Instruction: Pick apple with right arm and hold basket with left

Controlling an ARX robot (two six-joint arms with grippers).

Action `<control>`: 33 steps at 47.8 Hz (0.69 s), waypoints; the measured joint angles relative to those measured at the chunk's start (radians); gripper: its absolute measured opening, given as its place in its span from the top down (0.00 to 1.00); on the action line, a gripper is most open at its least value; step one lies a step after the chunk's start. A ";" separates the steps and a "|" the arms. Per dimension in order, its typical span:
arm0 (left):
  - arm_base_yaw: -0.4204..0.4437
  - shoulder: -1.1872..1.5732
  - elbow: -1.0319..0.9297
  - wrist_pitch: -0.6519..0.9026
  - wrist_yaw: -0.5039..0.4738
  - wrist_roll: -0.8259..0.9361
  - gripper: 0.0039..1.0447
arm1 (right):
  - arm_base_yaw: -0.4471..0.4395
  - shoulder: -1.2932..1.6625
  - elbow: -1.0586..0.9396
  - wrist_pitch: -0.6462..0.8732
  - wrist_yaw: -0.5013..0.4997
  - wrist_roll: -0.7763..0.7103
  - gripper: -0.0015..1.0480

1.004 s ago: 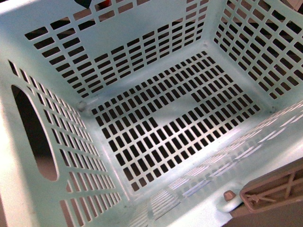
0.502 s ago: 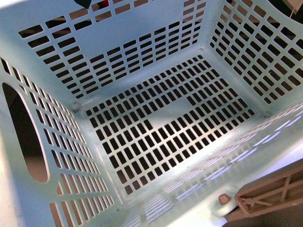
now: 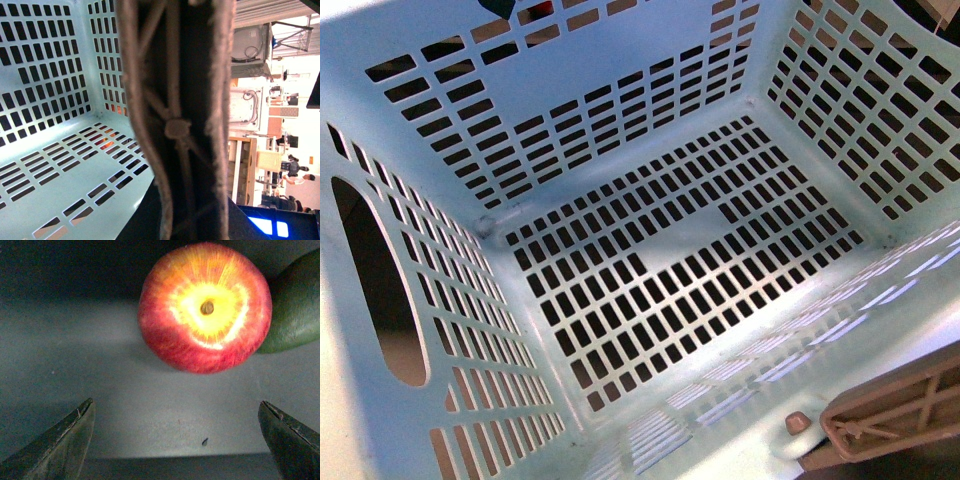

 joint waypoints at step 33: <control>0.000 0.000 0.000 0.000 -0.002 0.000 0.94 | -0.020 0.173 0.181 -0.053 -0.018 -0.006 0.09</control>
